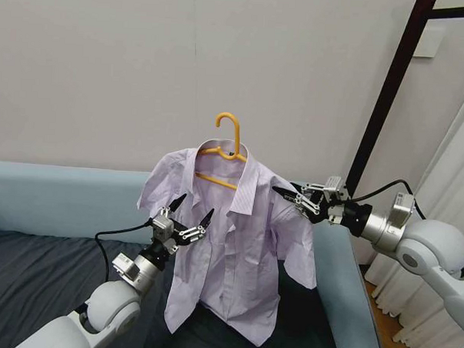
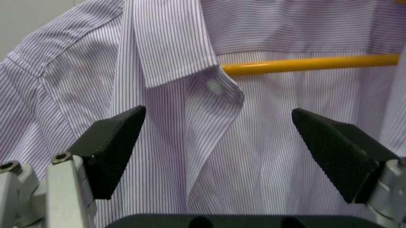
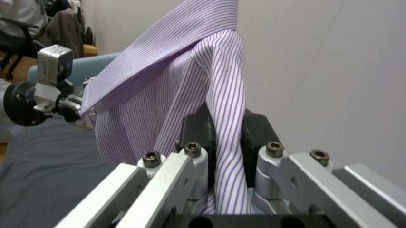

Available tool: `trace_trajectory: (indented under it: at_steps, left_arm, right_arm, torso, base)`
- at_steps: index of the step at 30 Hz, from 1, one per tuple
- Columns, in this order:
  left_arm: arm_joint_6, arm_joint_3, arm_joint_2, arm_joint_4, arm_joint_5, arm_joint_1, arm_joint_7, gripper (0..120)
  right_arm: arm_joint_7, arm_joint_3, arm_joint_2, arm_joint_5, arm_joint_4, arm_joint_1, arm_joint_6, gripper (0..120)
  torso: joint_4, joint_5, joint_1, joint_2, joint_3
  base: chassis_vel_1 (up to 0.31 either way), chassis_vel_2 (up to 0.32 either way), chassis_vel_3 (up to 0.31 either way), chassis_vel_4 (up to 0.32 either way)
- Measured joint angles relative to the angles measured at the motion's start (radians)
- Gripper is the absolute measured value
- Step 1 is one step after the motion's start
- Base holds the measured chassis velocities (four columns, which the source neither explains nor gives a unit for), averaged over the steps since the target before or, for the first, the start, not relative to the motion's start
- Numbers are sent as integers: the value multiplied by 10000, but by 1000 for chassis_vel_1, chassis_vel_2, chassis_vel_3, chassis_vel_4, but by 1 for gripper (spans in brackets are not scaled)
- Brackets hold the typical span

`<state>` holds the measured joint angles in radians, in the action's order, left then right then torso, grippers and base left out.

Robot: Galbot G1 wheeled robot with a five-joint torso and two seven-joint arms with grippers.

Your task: Pick up the clothes from the sofa and hang them on the clothes hanger.

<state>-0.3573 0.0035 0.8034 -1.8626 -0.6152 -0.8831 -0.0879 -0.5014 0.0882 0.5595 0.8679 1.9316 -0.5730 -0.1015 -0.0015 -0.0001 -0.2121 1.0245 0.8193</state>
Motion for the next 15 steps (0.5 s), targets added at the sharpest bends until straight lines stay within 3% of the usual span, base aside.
trace_trajectory:
  at_steps: [3,7,9,13,15]
  left_arm:
    - [-19,24,68,56,-5,122,-6,87]
    - [-102,44,115,59,-15,180,-16,67]
    - [-108,44,115,52,-16,177,-15,66]
    - [-180,44,120,15,-37,176,-47,45]
    - [-190,44,122,5,-42,183,-58,45]
  right_arm:
    - [-10,-12,2,20,3,-2,23,8]
    - [-31,-21,4,31,5,-42,45,8]
    - [-32,-20,3,32,2,-46,48,8]
    - [-46,-16,-31,47,-27,-58,68,8]
    - [-47,-16,-34,54,-28,-58,71,8]
  torso:
    - [0,0,0,0,0]
    - [-1,0,0,0,0]
    - [0,0,0,0,0]
    - [0,0,0,0,0]
    - [0,0,0,0,0]
  base:
    - [0,0,0,0]
    - [0,0,0,0]
    - [0,0,0,0]
    - [0,0,0,0]
    - [0,0,0,0]
